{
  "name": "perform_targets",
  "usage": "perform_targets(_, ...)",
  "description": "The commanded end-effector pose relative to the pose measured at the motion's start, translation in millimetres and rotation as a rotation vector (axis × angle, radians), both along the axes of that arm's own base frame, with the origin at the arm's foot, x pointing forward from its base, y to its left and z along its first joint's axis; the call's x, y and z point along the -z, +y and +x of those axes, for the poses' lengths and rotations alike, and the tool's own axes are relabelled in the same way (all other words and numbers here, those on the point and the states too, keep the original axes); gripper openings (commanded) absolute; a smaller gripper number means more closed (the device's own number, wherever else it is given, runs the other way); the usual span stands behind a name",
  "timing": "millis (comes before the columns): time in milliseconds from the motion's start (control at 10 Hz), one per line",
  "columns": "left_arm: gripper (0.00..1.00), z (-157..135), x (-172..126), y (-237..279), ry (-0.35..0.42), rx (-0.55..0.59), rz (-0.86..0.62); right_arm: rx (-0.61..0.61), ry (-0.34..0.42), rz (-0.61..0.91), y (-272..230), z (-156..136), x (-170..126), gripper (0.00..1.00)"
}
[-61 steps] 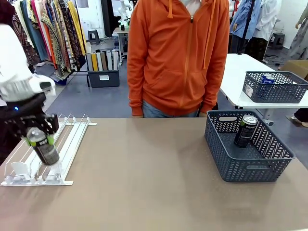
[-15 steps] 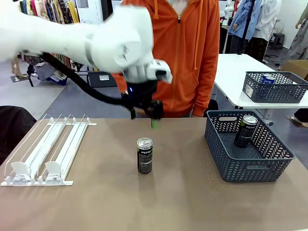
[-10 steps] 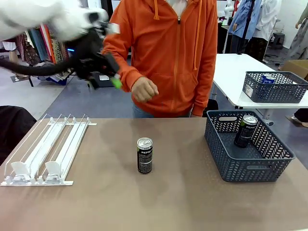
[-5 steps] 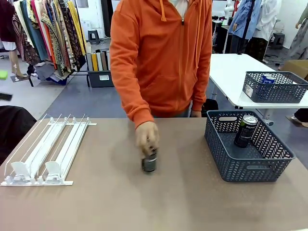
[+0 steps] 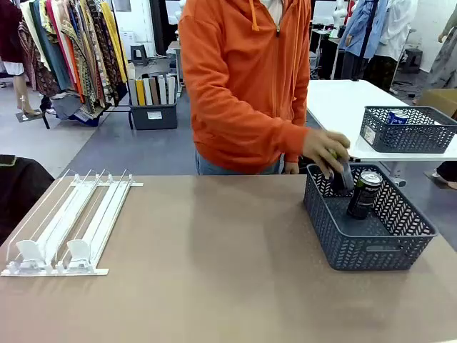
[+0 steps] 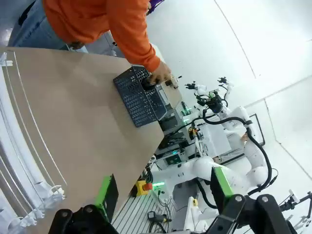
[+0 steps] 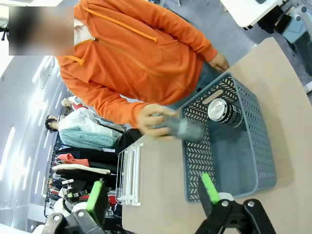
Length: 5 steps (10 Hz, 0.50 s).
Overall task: Retrieve and store the cans from the dispenser.
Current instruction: Pick up one can from the Automatic Can Dispenser and place it in the middle of the table.
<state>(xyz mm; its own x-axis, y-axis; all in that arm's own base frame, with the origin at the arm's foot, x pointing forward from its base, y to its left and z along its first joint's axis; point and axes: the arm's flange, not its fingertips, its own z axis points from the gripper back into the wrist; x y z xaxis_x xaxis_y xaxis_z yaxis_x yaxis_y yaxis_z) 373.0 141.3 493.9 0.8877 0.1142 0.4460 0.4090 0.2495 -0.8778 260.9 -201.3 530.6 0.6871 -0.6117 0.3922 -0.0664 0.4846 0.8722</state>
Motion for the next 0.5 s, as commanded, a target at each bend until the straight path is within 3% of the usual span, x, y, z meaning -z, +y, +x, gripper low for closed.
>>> perform_targets(0, 1.00, -4.8, -12.6, -2.8, 0.001, -0.016, 0.018, 0.001, -0.045, 0.009, 0.4, 3.7, -0.7, 1.00)
perform_targets(400, 1.00, -4.8, -12.6, -2.8, 0.001, -0.016, 0.018, 0.001, -0.045, 0.009, 0.4, 3.7, -0.7, 1.00)
